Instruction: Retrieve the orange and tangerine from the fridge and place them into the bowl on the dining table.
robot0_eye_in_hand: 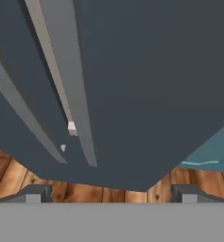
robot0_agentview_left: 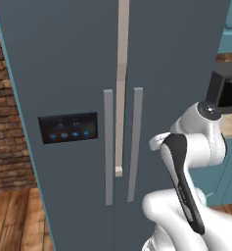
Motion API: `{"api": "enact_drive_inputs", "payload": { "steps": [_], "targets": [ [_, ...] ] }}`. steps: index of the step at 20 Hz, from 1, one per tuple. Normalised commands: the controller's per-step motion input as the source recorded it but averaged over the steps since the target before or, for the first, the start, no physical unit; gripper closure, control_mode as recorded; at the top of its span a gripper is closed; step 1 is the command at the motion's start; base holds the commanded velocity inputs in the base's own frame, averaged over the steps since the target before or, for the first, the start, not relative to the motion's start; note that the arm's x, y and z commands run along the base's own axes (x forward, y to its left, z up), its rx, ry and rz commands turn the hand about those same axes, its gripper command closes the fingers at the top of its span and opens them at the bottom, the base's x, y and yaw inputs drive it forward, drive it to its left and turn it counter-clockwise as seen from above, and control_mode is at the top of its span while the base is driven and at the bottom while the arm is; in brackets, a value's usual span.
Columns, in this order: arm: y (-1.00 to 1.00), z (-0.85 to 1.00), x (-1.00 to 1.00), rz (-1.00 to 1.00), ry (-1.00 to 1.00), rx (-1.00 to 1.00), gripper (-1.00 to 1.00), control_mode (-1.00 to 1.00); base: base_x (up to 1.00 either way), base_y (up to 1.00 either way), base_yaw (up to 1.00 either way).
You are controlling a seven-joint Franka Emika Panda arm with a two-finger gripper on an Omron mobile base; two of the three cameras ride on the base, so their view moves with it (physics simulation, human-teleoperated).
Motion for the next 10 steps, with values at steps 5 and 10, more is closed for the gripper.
{"api": "enact_drive_inputs", "payload": {
  "steps": [5, 10],
  "targets": [
    [0.0, 0.0, -0.5, 0.0, -0.15, 0.0, -1.0, -1.0, 0.0, 0.0, 0.0],
    [0.05, -0.11, -0.47, 0.0, -0.09, 0.0, -1.0, -1.0, 0.0, 0.0, 0.0]
  ]
}}
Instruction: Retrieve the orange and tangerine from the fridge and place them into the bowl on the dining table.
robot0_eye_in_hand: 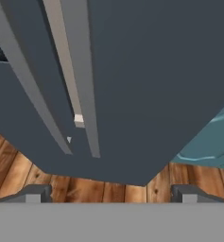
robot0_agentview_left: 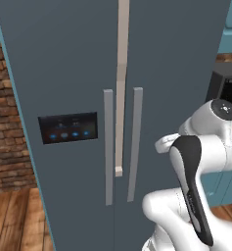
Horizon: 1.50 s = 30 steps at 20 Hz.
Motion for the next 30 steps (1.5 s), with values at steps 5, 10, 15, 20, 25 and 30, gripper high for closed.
{"api": "enact_drive_inputs", "payload": {
  "steps": [5, 10, 15, 20, 25, 30],
  "targets": [
    [0.06, -0.23, -0.25, 0.0, -0.07, 0.0, -1.0, -1.0, 0.0, 0.0, 0.0],
    [0.0, -0.05, -0.12, 0.0, -0.17, 0.0, -1.0, -1.0, 0.0, 0.0, 0.0],
    [0.0, -0.04, -0.25, 0.0, -0.14, 0.0, -1.0, -1.0, 0.0, 0.0, 0.0],
    [0.0, -0.04, -0.19, 0.0, -0.11, 0.0, -1.0, -1.0, 0.0, 0.0, 0.0],
    [0.0, -0.02, -0.05, 0.0, -0.01, 0.0, -1.0, 1.0, -0.24, 0.0, 0.0],
    [0.0, 0.0, 0.0, 0.0, 0.0, 0.0, -1.0, 1.0, -0.34, 0.0, 0.0]
  ]
}}
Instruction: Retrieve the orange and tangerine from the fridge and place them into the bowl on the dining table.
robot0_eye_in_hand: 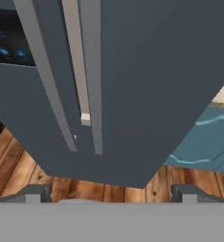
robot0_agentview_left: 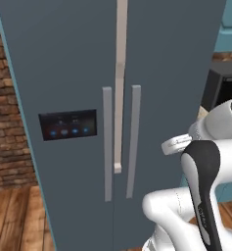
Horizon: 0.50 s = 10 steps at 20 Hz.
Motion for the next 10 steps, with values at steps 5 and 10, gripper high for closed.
{"api": "enact_drive_inputs", "payload": {
  "steps": [5, 10],
  "targets": [
    [0.0, 0.0, 0.0, 0.0, 0.0, 0.0, -1.0, 1.0, -0.4, 0.05, 0.0],
    [0.0, 0.0, 0.0, 0.0, 0.0, 0.0, -1.0, 1.0, -0.41, 0.26, 0.0]
  ]
}}
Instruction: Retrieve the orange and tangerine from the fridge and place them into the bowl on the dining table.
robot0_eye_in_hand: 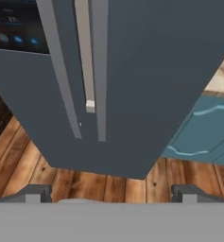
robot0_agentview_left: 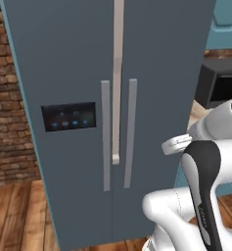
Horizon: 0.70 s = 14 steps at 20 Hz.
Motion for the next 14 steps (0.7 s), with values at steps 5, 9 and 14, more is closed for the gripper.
{"api": "enact_drive_inputs", "payload": {
  "steps": [5, 9, 14],
  "targets": [
    [0.0, 0.0, 0.0, 0.0, 0.0, 0.0, -1.0, 1.0, -0.34, 0.35, 0.0],
    [0.0, 0.0, 0.0, 0.0, 0.0, 0.0, -1.0, 1.0, -0.28, 0.39, 0.0],
    [0.0, 0.0, 0.0, 0.0, 0.0, 0.0, -1.0, 1.0, -0.31, 0.19, 0.0]
  ]
}}
